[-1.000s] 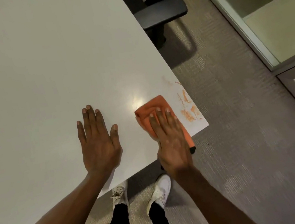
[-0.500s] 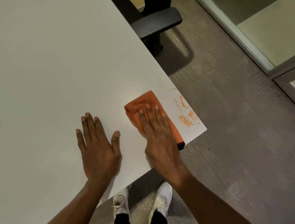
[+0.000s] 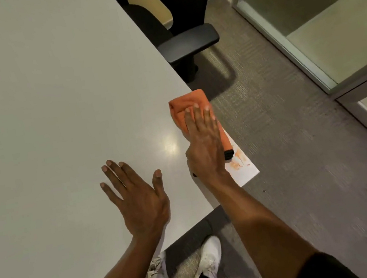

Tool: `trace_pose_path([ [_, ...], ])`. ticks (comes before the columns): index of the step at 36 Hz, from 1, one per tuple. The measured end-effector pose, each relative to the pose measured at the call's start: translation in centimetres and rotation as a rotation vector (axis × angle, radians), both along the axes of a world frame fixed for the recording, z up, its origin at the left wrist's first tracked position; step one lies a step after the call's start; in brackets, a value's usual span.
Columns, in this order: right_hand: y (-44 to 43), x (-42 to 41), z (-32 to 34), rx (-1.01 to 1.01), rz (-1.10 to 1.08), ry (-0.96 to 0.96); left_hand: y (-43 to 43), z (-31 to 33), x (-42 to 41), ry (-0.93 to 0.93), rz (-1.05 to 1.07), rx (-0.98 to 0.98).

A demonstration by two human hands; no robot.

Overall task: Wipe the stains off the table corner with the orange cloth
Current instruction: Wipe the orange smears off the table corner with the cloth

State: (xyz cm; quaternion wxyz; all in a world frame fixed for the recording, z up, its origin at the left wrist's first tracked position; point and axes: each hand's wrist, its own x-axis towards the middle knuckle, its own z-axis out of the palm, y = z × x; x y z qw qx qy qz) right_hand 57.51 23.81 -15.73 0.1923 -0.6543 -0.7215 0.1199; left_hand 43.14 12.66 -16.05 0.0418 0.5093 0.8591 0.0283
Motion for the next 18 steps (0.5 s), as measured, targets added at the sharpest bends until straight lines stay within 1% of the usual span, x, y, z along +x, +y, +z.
trace_pose_path([
  [2,-3.8,-0.4,0.3,0.000,-0.007,0.011,0.1,0.1,0.0,-0.002,0.001,0.006],
  [5,-9.6,-0.7,1.7,-0.094,0.070,0.012,0.1,0.1,0.0,-0.014,-0.007,0.005],
  [8,-11.7,-0.7,2.2,-0.129,0.089,-0.021,0.1,0.2,0.1,-0.005,-0.003,-0.003],
  [11,-8.7,-0.7,1.8,-0.097,0.054,-0.016,0.1,0.3,0.1,-0.013,-0.003,0.000],
  [15,-0.7,-0.1,1.2,-0.026,-0.039,0.007,0.1,0.3,0.1,-0.005,0.003,0.002],
  [18,2.7,0.1,1.2,-0.044,-0.059,-0.015,0.2,0.2,0.1,-0.003,0.004,0.000],
])
